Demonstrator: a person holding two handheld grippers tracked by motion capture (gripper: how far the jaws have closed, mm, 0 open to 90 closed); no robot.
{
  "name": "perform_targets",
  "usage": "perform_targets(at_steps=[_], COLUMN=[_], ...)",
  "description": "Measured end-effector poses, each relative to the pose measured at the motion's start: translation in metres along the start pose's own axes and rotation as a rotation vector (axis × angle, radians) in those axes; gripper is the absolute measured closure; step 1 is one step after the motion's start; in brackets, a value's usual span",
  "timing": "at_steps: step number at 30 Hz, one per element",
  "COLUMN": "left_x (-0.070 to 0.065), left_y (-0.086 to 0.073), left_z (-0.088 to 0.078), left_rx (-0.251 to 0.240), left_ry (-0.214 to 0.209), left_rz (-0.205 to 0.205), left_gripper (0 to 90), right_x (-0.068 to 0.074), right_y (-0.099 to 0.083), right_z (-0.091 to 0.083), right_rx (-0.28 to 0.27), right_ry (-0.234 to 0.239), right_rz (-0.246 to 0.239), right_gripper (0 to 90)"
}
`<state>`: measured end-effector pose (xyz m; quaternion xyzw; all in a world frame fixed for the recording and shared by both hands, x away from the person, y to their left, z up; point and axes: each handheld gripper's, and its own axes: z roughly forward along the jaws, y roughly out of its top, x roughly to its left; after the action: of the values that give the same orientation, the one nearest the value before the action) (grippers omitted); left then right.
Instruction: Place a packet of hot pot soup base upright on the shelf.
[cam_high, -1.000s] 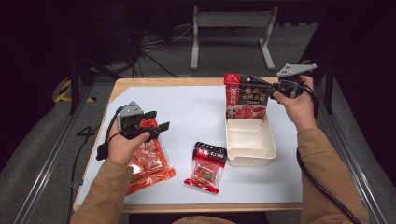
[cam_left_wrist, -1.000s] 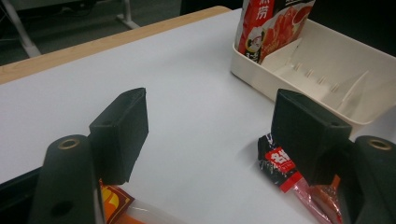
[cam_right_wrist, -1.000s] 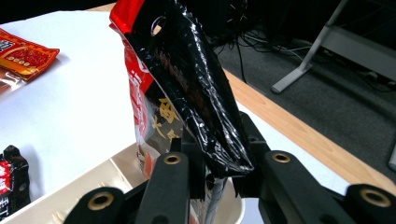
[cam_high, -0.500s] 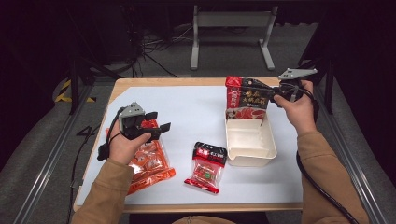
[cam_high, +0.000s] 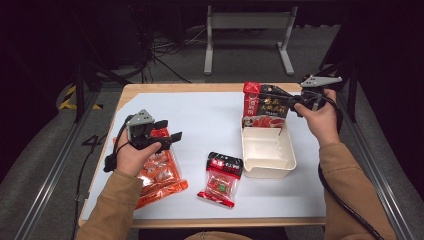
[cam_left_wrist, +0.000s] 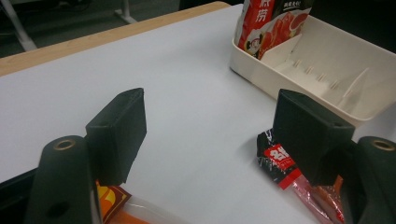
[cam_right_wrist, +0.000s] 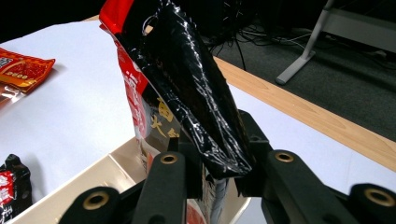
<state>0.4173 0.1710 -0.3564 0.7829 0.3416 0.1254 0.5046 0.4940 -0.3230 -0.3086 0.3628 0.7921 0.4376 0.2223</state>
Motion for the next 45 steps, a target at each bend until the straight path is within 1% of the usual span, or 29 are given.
perform_targets(at_steps=[4, 5, 7, 8, 9, 10, 11, 12, 13, 14, 15, 16, 17, 18, 21, 22, 23, 24, 25, 26, 28, 30, 34, 35, 36, 38, 41, 42, 45], left_x=[0.002, 0.003, 0.004, 0.004, 0.004, 0.004, 0.003, 0.004, 0.004, 0.004, 0.005, 0.005, 0.006, 0.005, 0.008, 0.009, 0.010, 0.012, 0.012, 0.012, 0.014, 0.016, 0.018, 0.020, 0.020, 0.022, 0.025, 0.026, 0.027], left_y=[-0.001, -0.001, -0.002, -0.002, -0.002, -0.002, -0.003, -0.003, -0.003, -0.005, -0.005, -0.005, -0.006, -0.006, -0.008, -0.009, -0.009, -0.009, -0.009, -0.009, -0.009, -0.010, -0.010, -0.010, -0.010, -0.010, -0.011, -0.011, -0.011], left_z=[-0.001, -0.003, -0.004, -0.004, -0.005, -0.005, -0.006, -0.007, -0.007, -0.009, -0.010, -0.010, -0.011, -0.013, -0.017, -0.019, -0.021, -0.023, -0.024, -0.024, -0.027, -0.028, -0.031, -0.032, -0.034, -0.036, -0.040, -0.041, -0.043], left_rx=[0.001, 0.004, 0.005, 0.008, 0.015, 0.015, 0.019, 0.025, 0.025, 0.027, 0.028, 0.028, 0.029, 0.033, 0.036, 0.035, 0.027, 0.025, 0.026, 0.026, 0.025, 0.023, 0.033, 0.036, 0.035, 0.035, 0.032, 0.036, 0.039], left_ry=[0.008, 0.016, 0.019, 0.018, 0.019, 0.019, 0.022, 0.020, 0.020, 0.024, 0.025, 0.025, 0.030, 0.032, 0.039, 0.044, 0.049, 0.053, 0.051, 0.051, 0.056, 0.060, 0.080, 0.084, 0.089, 0.090, 0.100, 0.105, 0.112], left_rz=[0.002, 0.001, 0.006, 0.002, 0.005, 0.005, 0.005, 0.010, 0.010, 0.010, 0.012, 0.012, 0.017, 0.009, 0.005, 0.006, -0.004, 0.002, -0.004, -0.004, -0.009, -0.013, -0.008, 0.002, -0.007, -0.009, -0.011, -0.005, -0.003], left_gripper=[24.6, 23.1, 22.6, 21.3, 20.9, 20.5, 20.3, 20.1, 19.9, 19.7, 19.6, 19.4, 19.2, 19.1, 18.9, 18.7, 18.6, 18.5, 18.5, 18.4, 18.4, 18.3, 18.3, 18.3, 18.3, 18.2, 18.2, 18.2, 18.1], right_x=[0.000, -0.002, -0.002, -0.002, -0.001, -0.001, -0.001, -0.001, -0.001, -0.001, -0.001, -0.001, 0.000, 0.000, 0.002, 0.003, 0.004, 0.005, 0.007, 0.007, 0.013, 0.016, 0.021, 0.023, 0.025, 0.028, 0.035, 0.037, 0.041], right_y=[-0.001, -0.002, -0.003, -0.004, -0.004, -0.004, -0.005, -0.005, -0.005, -0.007, -0.008, -0.008, -0.011, -0.012, -0.015, -0.016, -0.018, -0.019, -0.021, -0.021, -0.024, -0.026, -0.029, -0.031, -0.033, -0.037, -0.042, -0.044, -0.048], right_z=[-0.001, -0.001, -0.002, -0.005, -0.006, -0.006, -0.011, -0.012, -0.012, -0.018, -0.020, -0.020, -0.026, -0.028, -0.033, -0.035, -0.039, -0.040, -0.042, -0.042, -0.047, -0.051, -0.056, -0.058, -0.059, -0.062, -0.064, -0.064, -0.065], right_rx=[-0.008, -0.025, -0.028, -0.037, -0.040, -0.040, -0.042, -0.045, -0.045, -0.056, -0.056, -0.056, -0.060, -0.061, -0.058, -0.058, -0.058, -0.055, -0.040, -0.040, -0.029, -0.029, -0.026, -0.023, -0.026, -0.030, -0.028, -0.027, -0.033], right_ry=[0.011, 0.025, 0.026, 0.029, 0.032, 0.032, 0.019, 0.016, 0.016, 0.021, 0.023, 0.023, 0.019, 0.017, 0.013, 0.009, 0.012, 0.011, 0.008, 0.008, -0.005, -0.010, -0.019, -0.026, -0.031, -0.019, -0.022, -0.024, -0.019], right_rz=[0.020, 0.036, 0.039, 0.044, 0.046, 0.046, 0.046, 0.045, 0.045, 0.065, 0.070, 0.070, 0.068, 0.066, 0.070, 0.070, 0.074, 0.080, 0.086, 0.086, 0.087, 0.083, 0.085, 0.084, 0.083, 0.096, 0.087, 0.084, 0.087], right_gripper=[71.2, 63.6, 61.5, 56.3, 53.3, 53.3, 48.3, 46.3, 46.3, 43.2, 42.6, 42.6, 40.3, 39.9, 38.5, 38.4, 36.9, 35.9, 35.7, 35.7, 35.4, 35.3, 34.6, 34.2, 34.2, 34.2, 33.8, 33.7, 33.6])
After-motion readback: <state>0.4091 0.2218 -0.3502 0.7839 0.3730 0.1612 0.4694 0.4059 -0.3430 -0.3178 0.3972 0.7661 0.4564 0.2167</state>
